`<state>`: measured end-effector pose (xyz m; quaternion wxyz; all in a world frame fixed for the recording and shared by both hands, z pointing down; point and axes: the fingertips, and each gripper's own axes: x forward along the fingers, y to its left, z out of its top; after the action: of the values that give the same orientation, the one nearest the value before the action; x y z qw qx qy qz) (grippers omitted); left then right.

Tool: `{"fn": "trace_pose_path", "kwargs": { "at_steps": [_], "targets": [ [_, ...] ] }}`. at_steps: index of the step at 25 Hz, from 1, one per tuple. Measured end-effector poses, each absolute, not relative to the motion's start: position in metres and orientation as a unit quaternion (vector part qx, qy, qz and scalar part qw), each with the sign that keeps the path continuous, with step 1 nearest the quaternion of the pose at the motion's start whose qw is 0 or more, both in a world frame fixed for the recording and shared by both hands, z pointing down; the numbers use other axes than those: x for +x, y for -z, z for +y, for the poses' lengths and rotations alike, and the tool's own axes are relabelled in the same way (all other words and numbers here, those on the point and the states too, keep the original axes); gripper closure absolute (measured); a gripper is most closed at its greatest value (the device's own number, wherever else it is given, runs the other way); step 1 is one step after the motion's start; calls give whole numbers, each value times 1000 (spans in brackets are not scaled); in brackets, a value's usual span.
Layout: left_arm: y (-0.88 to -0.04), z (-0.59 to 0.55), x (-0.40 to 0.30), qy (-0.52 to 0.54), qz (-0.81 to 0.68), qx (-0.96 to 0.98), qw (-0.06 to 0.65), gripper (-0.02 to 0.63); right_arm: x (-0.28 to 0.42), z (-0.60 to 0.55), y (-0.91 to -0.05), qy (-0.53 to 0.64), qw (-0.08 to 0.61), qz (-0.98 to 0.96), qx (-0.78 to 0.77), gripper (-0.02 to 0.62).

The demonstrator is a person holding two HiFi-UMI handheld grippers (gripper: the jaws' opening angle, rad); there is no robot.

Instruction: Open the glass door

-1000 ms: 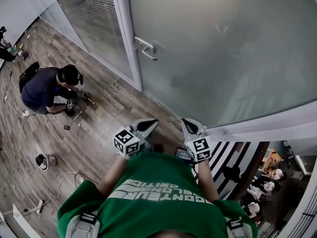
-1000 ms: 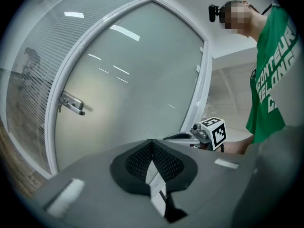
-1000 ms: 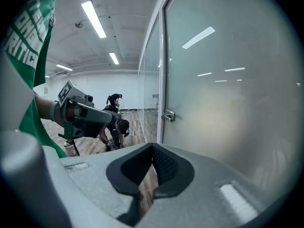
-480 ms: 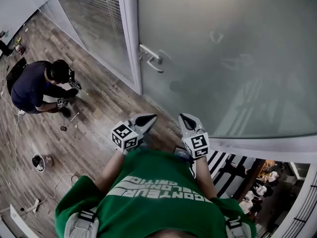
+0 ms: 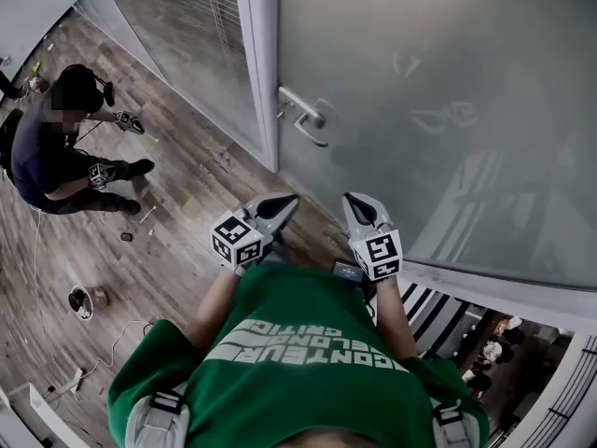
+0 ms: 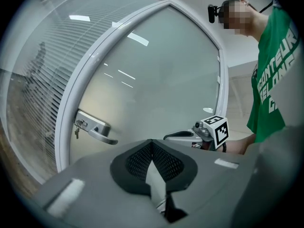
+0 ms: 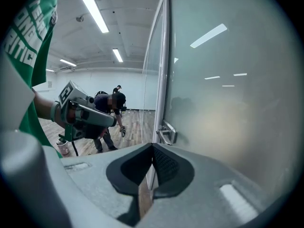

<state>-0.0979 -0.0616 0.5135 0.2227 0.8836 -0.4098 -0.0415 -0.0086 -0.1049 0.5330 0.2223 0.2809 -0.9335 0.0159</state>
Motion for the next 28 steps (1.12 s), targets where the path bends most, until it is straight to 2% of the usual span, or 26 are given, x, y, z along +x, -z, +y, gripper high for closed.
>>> {"fn": "trace_pose_path", "kwargs": {
  "at_steps": [20,23,28],
  "targets": [
    [-512,-128,-158,32,-385,895,224,589,-69,-166,-533,-16,257,-919,300,600],
    [-513,-138,-157,26,-385,895,225,589,-74,-172,-543,-28,280,-916,285,538],
    [-518,-158,-155,13,-388,894,224,589,-86,-189,-560,-21,316,-910,268,536]
  ]
}}
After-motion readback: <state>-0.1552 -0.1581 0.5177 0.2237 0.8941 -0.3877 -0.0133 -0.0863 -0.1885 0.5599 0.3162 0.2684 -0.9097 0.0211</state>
